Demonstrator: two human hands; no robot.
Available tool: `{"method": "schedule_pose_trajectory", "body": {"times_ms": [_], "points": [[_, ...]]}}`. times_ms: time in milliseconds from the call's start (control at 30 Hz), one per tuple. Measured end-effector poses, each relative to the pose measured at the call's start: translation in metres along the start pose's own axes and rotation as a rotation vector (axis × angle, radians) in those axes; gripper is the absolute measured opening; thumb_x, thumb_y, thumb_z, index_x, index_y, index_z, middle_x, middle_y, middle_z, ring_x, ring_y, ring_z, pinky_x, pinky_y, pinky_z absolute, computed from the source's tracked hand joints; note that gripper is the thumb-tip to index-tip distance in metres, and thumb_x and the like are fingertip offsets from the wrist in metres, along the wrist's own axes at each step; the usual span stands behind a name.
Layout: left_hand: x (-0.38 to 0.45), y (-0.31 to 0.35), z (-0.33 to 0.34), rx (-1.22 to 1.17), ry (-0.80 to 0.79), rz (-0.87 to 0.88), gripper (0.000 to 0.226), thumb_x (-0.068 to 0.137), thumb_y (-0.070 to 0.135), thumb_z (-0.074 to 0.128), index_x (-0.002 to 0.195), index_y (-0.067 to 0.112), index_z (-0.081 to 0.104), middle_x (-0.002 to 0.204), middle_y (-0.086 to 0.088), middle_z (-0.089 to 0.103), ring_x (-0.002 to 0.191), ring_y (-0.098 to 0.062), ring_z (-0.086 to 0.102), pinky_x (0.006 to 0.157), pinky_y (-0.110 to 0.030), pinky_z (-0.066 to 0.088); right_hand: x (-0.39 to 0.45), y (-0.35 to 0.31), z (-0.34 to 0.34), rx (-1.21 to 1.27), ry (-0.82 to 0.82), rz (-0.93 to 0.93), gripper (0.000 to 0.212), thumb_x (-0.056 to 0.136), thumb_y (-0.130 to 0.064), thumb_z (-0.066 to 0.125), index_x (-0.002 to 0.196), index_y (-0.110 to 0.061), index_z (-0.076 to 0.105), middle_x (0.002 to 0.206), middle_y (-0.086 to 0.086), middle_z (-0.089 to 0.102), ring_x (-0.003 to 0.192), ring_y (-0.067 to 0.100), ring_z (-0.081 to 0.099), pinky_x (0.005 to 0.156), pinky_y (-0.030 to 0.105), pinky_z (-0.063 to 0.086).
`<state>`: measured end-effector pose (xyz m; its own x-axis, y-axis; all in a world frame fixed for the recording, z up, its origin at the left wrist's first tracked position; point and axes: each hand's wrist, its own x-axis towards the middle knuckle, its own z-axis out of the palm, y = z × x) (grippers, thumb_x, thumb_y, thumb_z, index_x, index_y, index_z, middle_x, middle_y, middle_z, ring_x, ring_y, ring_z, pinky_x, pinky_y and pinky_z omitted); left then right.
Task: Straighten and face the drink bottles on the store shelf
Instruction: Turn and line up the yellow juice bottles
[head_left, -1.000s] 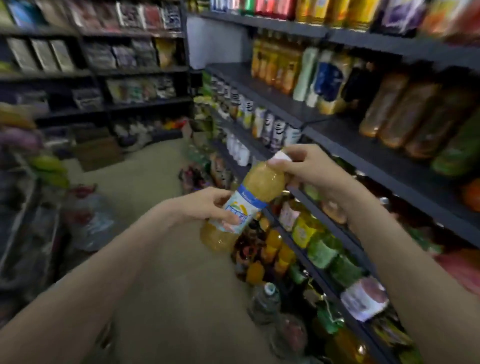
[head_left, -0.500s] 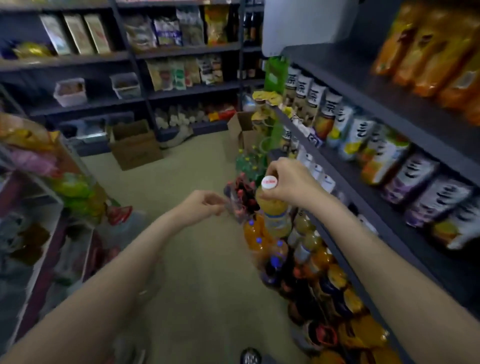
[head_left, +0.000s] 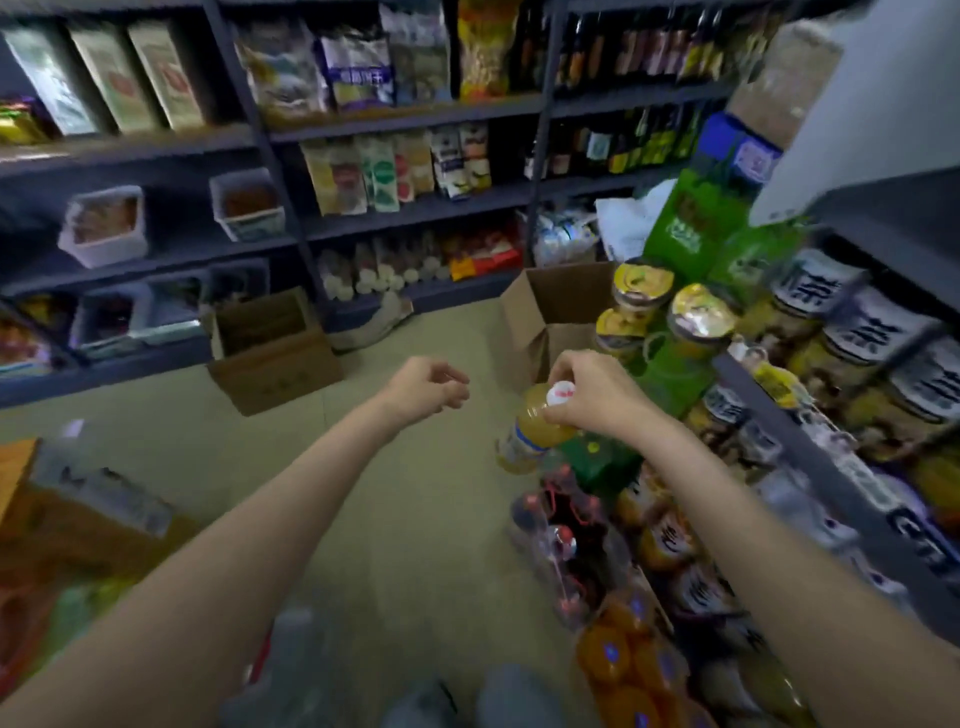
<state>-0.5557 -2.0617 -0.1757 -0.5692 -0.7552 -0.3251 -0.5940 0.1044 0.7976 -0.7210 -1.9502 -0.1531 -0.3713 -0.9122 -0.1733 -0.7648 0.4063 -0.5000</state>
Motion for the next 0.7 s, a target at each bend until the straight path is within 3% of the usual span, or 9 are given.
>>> {"method": "schedule_pose_trajectory", "body": {"times_ms": [100, 200, 333, 500, 700], "points": [[0.089, 0.013, -0.017, 0.03, -0.068, 0.017, 0.023, 0.092, 0.003, 0.05, 0.112, -0.003, 0.058, 0.102, -0.014, 0.066, 0.07, -0.008, 0.058, 0.052, -0.005, 0.041, 0.085, 0.003, -0.01, 0.031, 0.054, 0.172, 0.016, 0.076, -0.016, 0.071, 0.09, -0.01, 0.065, 0.104, 0.01, 0.064, 0.099, 0.028, 0.059, 0.071, 0.032, 0.044], [0.19, 0.021, -0.027, 0.103, -0.1, 0.067, 0.022, 0.091, 0.006, 0.053, 0.112, 0.0, 0.061, 0.105, -0.016, 0.067, 0.085, -0.016, 0.061, 0.065, -0.011, 0.045, 0.185, 0.028, -0.009, 0.101, 0.099, 0.287, 0.013, 0.076, -0.018, 0.073, 0.077, -0.006, 0.068, 0.096, 0.019, 0.069, 0.09, 0.032, 0.063, 0.073, 0.038, 0.049], [0.353, 0.023, -0.034, 0.116, -0.083, 0.059, 0.02, 0.09, 0.007, 0.054, 0.108, 0.006, 0.063, 0.103, -0.013, 0.068, 0.097, -0.021, 0.063, 0.085, -0.027, 0.045, 0.335, 0.076, 0.012, 0.18, 0.138, 0.457, 0.022, 0.078, -0.022, 0.071, 0.092, -0.004, 0.068, 0.101, 0.014, 0.068, 0.099, 0.032, 0.06, 0.076, 0.034, 0.045], [0.567, 0.023, -0.022, 0.098, -0.125, -0.006, 0.024, 0.092, 0.002, 0.049, 0.114, -0.002, 0.059, 0.113, -0.019, 0.063, 0.106, -0.029, 0.06, 0.091, -0.03, 0.044, 0.516, 0.155, 0.055, 0.283, 0.124, 0.708, 0.025, 0.082, -0.017, 0.07, 0.099, 0.0, 0.068, 0.103, 0.014, 0.067, 0.101, 0.03, 0.062, 0.075, 0.03, 0.046], [0.734, 0.032, 0.008, 0.095, -0.287, -0.034, 0.017, 0.091, 0.007, 0.054, 0.107, 0.01, 0.061, 0.104, -0.008, 0.062, 0.098, -0.018, 0.058, 0.088, -0.028, 0.044, 0.651, 0.245, 0.073, 0.223, 0.149, 0.814, 0.039, 0.081, -0.013, 0.071, 0.115, 0.001, 0.059, 0.124, 0.017, 0.056, 0.115, 0.031, 0.053, 0.095, 0.036, 0.043]]}}
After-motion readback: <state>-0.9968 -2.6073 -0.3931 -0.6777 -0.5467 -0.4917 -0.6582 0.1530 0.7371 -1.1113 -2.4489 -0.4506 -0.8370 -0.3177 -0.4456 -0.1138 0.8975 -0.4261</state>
